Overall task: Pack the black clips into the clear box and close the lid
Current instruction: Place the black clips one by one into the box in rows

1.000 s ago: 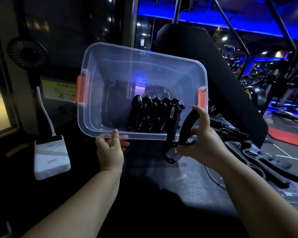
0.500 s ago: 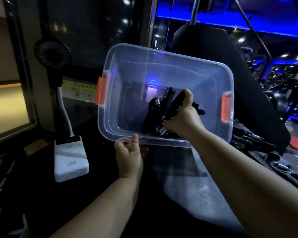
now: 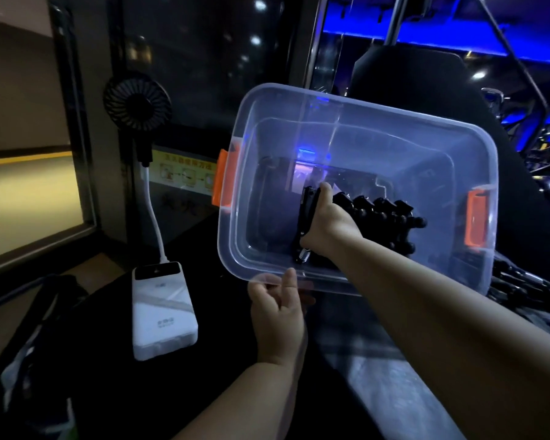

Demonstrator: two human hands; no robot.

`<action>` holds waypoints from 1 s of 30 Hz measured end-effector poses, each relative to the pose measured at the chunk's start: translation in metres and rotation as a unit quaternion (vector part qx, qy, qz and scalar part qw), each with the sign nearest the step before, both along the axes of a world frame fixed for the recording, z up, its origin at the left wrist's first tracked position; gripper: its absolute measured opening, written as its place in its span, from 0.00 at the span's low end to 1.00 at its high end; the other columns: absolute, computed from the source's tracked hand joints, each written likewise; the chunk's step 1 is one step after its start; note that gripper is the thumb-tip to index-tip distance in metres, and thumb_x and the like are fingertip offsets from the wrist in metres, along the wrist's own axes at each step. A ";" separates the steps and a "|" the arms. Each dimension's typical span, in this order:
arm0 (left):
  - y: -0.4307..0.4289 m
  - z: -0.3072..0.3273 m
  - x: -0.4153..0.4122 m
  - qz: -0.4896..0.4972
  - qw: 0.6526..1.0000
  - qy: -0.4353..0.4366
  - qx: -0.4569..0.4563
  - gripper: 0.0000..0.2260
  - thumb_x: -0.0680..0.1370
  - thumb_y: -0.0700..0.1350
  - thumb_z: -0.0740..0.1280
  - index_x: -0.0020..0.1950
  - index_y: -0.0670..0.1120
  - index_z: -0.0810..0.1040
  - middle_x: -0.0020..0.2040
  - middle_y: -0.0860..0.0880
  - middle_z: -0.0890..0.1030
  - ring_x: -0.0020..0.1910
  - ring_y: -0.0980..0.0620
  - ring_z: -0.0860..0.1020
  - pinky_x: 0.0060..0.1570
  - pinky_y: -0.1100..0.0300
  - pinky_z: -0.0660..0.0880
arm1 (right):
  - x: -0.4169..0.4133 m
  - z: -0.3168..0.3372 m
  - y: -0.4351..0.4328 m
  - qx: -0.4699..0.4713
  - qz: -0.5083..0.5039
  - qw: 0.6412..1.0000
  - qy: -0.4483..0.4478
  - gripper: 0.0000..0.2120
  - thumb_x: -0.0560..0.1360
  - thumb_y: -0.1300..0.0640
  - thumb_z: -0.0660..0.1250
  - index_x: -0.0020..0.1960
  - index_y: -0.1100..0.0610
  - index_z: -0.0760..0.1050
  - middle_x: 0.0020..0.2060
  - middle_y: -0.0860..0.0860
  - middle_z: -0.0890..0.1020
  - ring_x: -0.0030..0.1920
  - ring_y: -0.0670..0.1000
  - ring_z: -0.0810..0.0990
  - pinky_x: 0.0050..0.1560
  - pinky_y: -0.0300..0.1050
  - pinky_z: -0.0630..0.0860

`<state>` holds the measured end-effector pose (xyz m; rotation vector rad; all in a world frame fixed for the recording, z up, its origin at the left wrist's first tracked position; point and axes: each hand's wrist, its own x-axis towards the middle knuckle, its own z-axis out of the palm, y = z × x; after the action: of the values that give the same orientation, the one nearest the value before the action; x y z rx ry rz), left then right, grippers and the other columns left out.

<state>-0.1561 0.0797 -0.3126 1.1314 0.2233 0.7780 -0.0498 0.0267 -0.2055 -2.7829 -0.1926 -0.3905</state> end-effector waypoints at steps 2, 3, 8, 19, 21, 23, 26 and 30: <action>-0.001 -0.001 0.000 -0.001 1.000 -0.006 -0.006 0.16 0.73 0.59 0.65 0.44 0.47 0.67 0.35 0.41 0.79 0.31 0.43 0.80 0.32 0.57 0.75 | 0.007 0.001 0.004 -0.031 -0.005 1.000 0.002 0.39 0.74 0.54 0.67 0.76 0.57 0.48 0.59 0.60 0.76 0.53 0.59 0.79 0.48 0.47 0.73; -0.001 -0.001 0.001 -0.001 1.000 -0.007 -0.008 0.18 0.72 0.61 0.65 0.44 0.47 0.67 0.35 0.40 0.79 0.31 0.42 0.80 0.33 0.56 0.76 | 0.009 0.001 0.006 -0.069 -0.008 0.998 0.002 0.40 0.74 0.55 0.66 0.77 0.59 0.45 0.63 0.61 0.74 0.53 0.58 0.79 0.49 0.46 0.74; -0.001 -0.003 0.002 0.012 1.000 -0.001 0.011 0.17 0.69 0.60 0.66 0.43 0.48 0.67 0.32 0.44 0.78 0.31 0.43 0.78 0.37 0.46 0.77 | 0.019 0.002 0.013 -0.258 -0.002 0.966 -0.020 0.41 0.76 0.57 0.63 0.77 0.65 0.39 0.70 0.64 0.67 0.52 0.57 0.81 0.50 0.50 0.79; -0.001 0.000 -0.002 0.020 0.999 0.000 0.036 0.08 0.77 0.42 0.66 0.41 0.47 0.68 0.29 0.52 0.73 0.28 0.60 0.74 0.31 0.70 0.70 | 0.027 -0.004 0.004 -0.386 0.082 0.908 -0.139 0.36 0.62 0.31 0.69 0.64 0.47 0.70 0.63 0.51 0.70 0.65 0.54 0.64 0.63 0.55 0.61; -0.001 0.001 -0.002 0.020 0.999 -0.002 0.039 0.08 0.77 0.43 0.66 0.41 0.47 0.68 0.29 0.52 0.74 0.28 0.60 0.75 0.32 0.69 0.70 | 0.031 -0.009 0.005 -0.423 0.102 0.893 -0.112 0.34 0.63 0.31 0.67 0.65 0.44 0.70 0.65 0.50 0.67 0.68 0.53 0.60 0.67 0.60 0.52; -0.001 0.000 -0.002 0.021 0.999 -0.005 0.035 0.08 0.77 0.43 0.66 0.42 0.47 0.68 0.29 0.52 0.74 0.27 0.60 0.75 0.31 0.69 0.71 | 0.034 -0.012 0.005 -0.439 0.099 0.887 -0.103 0.33 0.66 0.31 0.66 0.66 0.43 0.70 0.66 0.49 0.67 0.69 0.53 0.60 0.68 0.63 0.47; -0.001 0.000 -0.003 0.025 0.999 -0.004 0.029 0.08 0.76 0.42 0.66 0.42 0.46 0.68 0.29 0.51 0.75 0.27 0.59 0.75 0.31 0.68 0.71 | 0.035 -0.011 0.009 -0.457 0.091 0.880 -0.088 0.32 0.68 0.32 0.66 0.68 0.44 0.69 0.67 0.48 0.68 0.72 0.54 0.58 0.69 0.68 0.40; -0.002 0.003 -0.004 0.021 1.000 -0.009 0.015 0.08 0.77 0.42 0.66 0.42 0.46 0.68 0.29 0.51 0.74 0.28 0.59 0.75 0.31 0.70 0.71 | 0.038 -0.009 0.012 -0.456 0.097 0.883 -0.054 0.32 0.68 0.32 0.67 0.67 0.45 0.70 0.67 0.47 0.69 0.73 0.52 0.56 0.69 0.69 0.36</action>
<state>-0.1604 0.0777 -0.3096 1.1498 0.2216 0.8315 -0.0117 0.0385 -0.2140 -3.5952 -0.8795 -0.4960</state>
